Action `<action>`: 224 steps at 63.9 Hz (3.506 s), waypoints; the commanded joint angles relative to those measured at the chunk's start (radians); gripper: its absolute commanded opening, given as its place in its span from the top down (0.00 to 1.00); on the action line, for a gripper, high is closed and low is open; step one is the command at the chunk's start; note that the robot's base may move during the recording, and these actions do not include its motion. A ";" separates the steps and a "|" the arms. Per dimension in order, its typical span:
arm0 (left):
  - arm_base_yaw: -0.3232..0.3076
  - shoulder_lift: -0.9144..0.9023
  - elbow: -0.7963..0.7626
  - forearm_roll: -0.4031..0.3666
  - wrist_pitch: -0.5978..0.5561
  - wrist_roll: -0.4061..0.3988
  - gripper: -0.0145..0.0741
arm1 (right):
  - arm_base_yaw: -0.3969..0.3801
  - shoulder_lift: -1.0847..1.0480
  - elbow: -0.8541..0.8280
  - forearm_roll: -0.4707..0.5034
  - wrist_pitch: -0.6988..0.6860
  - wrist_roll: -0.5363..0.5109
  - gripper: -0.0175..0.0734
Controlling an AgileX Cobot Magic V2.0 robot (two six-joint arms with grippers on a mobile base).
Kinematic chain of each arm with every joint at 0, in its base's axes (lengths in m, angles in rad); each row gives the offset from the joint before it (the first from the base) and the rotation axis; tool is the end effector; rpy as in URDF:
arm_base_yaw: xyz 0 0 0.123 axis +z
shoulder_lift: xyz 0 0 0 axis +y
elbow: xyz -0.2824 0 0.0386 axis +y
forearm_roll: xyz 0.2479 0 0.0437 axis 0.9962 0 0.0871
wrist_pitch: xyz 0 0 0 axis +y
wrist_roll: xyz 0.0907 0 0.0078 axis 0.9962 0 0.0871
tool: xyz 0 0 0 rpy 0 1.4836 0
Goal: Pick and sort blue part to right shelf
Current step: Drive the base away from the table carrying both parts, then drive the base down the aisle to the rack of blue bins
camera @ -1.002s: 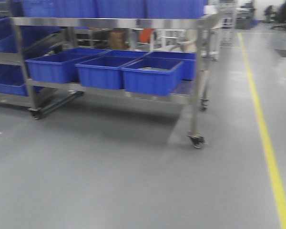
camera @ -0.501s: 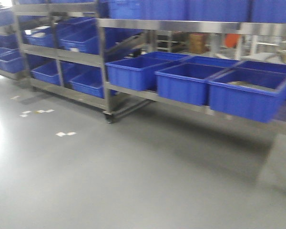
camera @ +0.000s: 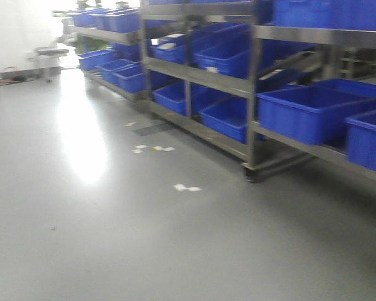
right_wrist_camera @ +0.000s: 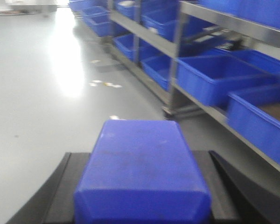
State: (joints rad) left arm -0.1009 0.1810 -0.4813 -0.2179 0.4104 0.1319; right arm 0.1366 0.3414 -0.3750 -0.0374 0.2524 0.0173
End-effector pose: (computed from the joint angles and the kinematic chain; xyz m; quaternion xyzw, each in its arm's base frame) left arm 0.0427 -0.0122 0.3255 0.0419 0.7109 -0.0899 0.6963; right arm 0.0827 0.0105 0.2939 -0.0553 0.7500 0.0353 0.6582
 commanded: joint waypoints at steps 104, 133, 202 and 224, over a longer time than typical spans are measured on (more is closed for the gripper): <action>-0.001 0.014 -0.029 -0.015 -0.084 0.001 0.38 | -0.004 0.007 -0.032 -0.008 -0.093 -0.005 0.35; -0.001 0.014 -0.029 -0.015 -0.084 0.001 0.38 | -0.004 0.007 -0.032 -0.008 -0.093 -0.005 0.35; -0.001 0.014 -0.029 -0.015 -0.084 0.001 0.38 | -0.004 0.007 -0.032 -0.008 -0.093 -0.005 0.35; -0.001 0.014 -0.029 -0.015 -0.084 0.001 0.38 | -0.004 0.007 -0.032 -0.008 -0.093 -0.005 0.35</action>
State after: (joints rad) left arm -0.1009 0.1810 -0.4813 -0.2179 0.4104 0.1319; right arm 0.1366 0.3414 -0.3750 -0.0374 0.2524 0.0173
